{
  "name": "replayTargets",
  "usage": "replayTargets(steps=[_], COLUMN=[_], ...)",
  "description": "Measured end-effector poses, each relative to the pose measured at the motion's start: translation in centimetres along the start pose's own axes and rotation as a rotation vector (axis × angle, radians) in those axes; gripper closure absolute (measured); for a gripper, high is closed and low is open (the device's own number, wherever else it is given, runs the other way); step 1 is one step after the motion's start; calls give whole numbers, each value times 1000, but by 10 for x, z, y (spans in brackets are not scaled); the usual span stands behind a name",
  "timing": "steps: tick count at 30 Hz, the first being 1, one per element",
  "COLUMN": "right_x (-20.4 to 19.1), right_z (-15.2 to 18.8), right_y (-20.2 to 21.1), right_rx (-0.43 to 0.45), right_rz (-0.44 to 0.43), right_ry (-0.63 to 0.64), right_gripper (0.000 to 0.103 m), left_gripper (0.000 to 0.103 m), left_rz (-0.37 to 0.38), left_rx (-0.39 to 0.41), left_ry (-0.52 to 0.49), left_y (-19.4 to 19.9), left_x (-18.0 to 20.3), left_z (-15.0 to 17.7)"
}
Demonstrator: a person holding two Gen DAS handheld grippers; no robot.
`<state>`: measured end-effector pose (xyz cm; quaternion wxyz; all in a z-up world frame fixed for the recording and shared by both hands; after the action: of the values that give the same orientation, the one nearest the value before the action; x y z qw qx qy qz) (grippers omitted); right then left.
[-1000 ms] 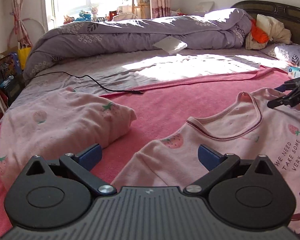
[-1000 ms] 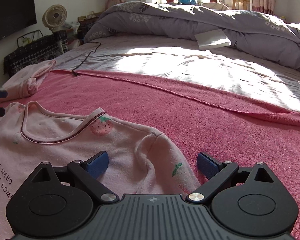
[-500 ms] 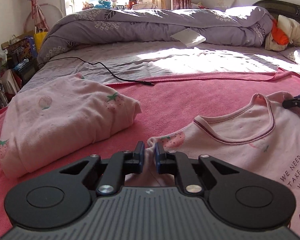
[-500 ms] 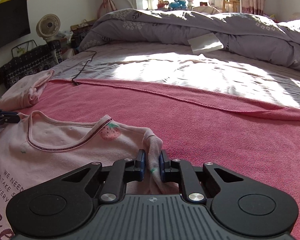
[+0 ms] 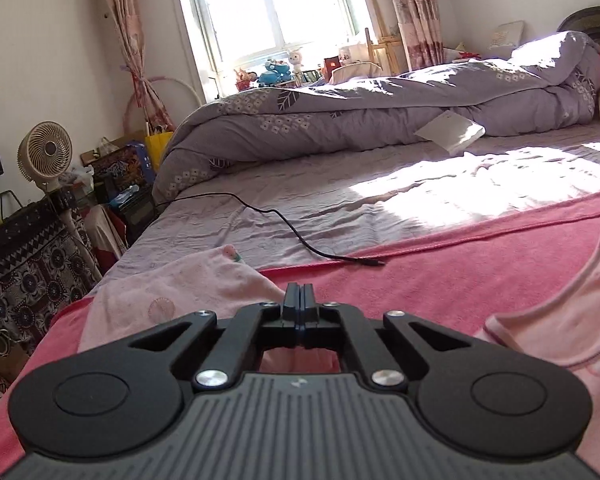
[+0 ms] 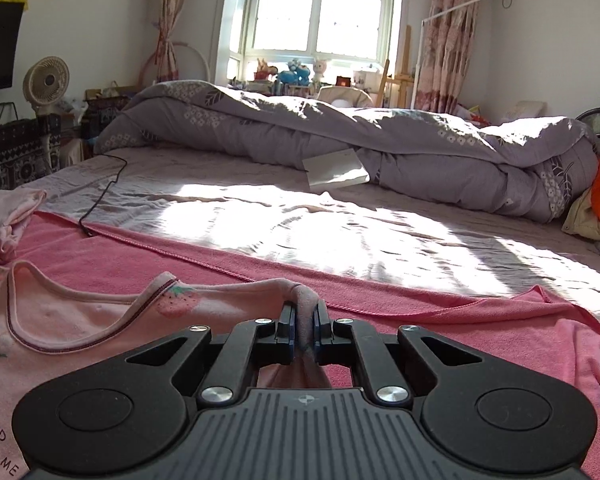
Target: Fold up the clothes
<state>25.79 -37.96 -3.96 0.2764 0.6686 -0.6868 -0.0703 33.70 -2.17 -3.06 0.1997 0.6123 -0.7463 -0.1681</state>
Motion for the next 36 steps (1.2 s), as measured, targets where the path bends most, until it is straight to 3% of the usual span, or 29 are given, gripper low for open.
replayTargets(steps=[2, 4, 5, 6, 8, 10, 13, 14, 15, 16, 17, 18, 19, 23, 27, 33, 36], right_x=[-4, -11, -17, -20, -20, -21, -23, -23, -23, -23, -23, -23, -23, -20, -20, -16, -2], right_z=[8, 25, 39, 47, 45, 46, 49, 49, 49, 48, 48, 48, 47, 36, 19, -25, -42], right_y=[-12, -28, -37, -41, -39, -39, -40, -40, -40, -40, -39, -38, -37, -20, 10, 104, 143], right_rx=[-44, -103, -144, -161, -142, -147, -154, -154, -154, -154, -152, -148, -142, -85, -8, 240, 302], right_rz=[10, 2, -19, -38, -59, -69, -73, -73, -73, -73, -73, -72, -70, -26, 79, 310, 337], right_ry=[35, 80, 86, 80, 58, 50, 48, 48, 47, 47, 46, 47, 47, 57, 139, 312, 282], right_gripper=[93, 93, 93, 92, 92, 91, 91, 90, 90, 90, 90, 90, 90, 91, 92, 92, 92], left_gripper=[103, 102, 92, 78, 19, 2, 4, 13, 13, 27, 54, 68, 95, 98, 98, 98, 98], left_rz=[-1, 90, 128, 161, 226, 253, 253, 207, 167, 160, 148, 135, 123, 73, 49, -25, -43], left_rx=[-17, -77, -109, -139, -176, -218, -289, -295, -276, -242, -218, -194, -171, -104, -3, 266, 342], left_ry=[43, 51, 46, 42, 38, 14, -44, -81, -111, -125, -146, -167, -188, -197, -144, -162, -155], left_y=[-14, -16, -13, -7, 4, 8, 6, 0, -3, -1, 3, 7, 11, 26, 53, 127, 161], left_x=[-5, -4, -5, -6, -9, -9, -7, -4, 1, 5, 9, 14, 18, 21, 22, 32, 36], left_z=[-4, 7, 16, 25, 33, 42, 59, 68, 74, 74, 73, 72, 71, 62, 34, -13, -26])
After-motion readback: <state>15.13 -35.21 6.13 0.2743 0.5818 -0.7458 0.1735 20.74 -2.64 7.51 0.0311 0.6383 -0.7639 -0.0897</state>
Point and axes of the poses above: each gripper's, at about its wrist camera, not at the fingertips, and y roughly against the way its jaws point, x to its right, z to its underside, the point moved 10 cm from there along -y, roughly the way its jaws point, and after that the axes turned 13 degrees about y, right-handed, at the moved point
